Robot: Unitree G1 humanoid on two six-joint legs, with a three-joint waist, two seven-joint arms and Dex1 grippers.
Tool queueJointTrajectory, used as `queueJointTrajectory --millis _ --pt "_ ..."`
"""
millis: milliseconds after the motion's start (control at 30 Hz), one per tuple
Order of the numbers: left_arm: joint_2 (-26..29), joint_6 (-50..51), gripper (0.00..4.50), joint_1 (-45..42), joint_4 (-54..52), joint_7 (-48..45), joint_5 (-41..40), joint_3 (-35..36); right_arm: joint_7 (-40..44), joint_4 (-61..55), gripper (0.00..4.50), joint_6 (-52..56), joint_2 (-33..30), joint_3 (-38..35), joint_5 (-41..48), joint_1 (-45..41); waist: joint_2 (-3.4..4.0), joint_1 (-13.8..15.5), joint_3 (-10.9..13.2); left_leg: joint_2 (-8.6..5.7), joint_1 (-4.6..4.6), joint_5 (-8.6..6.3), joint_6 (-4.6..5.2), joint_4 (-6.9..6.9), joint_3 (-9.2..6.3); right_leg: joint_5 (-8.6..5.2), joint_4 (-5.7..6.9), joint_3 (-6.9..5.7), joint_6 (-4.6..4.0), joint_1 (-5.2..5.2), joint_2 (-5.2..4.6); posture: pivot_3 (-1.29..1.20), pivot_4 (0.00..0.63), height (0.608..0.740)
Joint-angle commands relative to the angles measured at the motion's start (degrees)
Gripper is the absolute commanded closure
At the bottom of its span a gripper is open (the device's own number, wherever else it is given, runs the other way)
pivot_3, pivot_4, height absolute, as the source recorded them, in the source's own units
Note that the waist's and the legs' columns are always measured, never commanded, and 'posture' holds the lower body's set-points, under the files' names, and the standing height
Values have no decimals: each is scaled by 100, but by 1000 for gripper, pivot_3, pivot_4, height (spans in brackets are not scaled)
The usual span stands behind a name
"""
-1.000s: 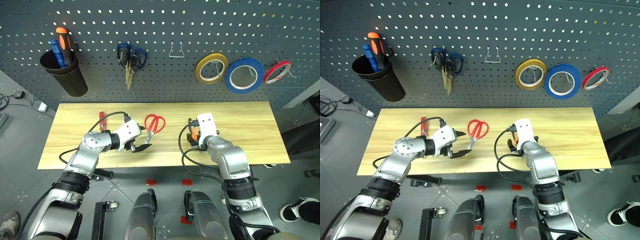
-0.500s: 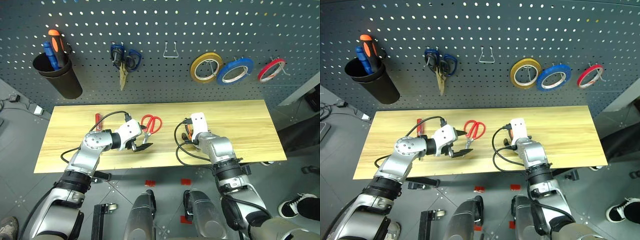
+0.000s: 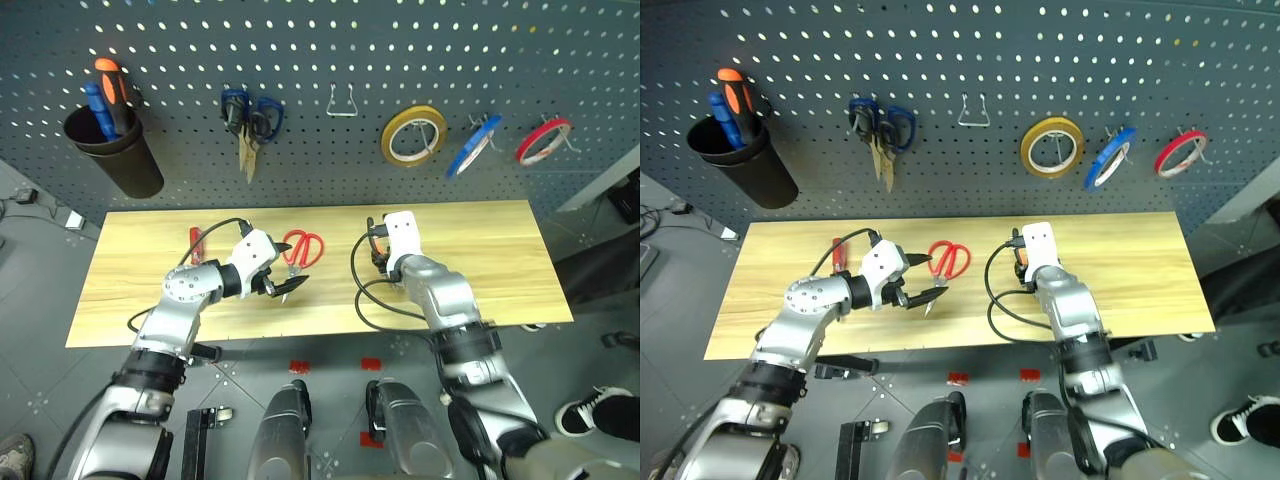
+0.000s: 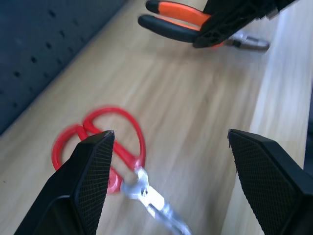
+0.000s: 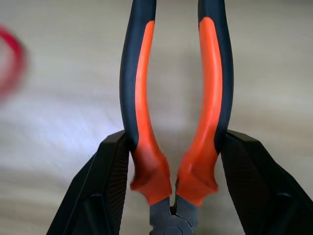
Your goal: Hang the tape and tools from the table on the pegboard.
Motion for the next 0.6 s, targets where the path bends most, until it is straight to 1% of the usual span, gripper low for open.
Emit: queueJointTrajectory --millis 33,167,267,433,600 --pt "-182 334 585 397 -929 349 -489 433 -81 -1468 1989 59 285 457 -7 302 -1 -10 -1 1 -1 0 0 -1 -1 0 2 0 0 -3 0 -117 277 740" --pt "-465 336 585 781 -1540 898 -643 752 -207 -2256 1989 -239 490 596 -33 266 -1 8 -1 1 0 -9 17 4 -9 1 14 -3 -1 -3 0 -110 279 740" --pt "-735 479 585 832 -1950 1428 -755 970 -98 -2293 1989 -985 465 657 -69 -334 -1 28 -1 0 2 -9 18 9 -15 10 20 -8 -9 -1 1 -99 285 740" --pt "-952 871 585 580 -2325 2017 -764 1023 -58 -1510 1989 -2378 343 574 -209 -1531 -2 38 -1 -3 6 5 22 12 -18 26 23 -12 -10 0 7 -77 293 740" --pt "-985 1272 585 125 -2352 2386 -582 842 -106 -114 1989 -3797 227 351 -274 -2416 -3 45 -2 -1 12 10 13 8 -15 26 25 -11 -10 3 8 -55 295 740"
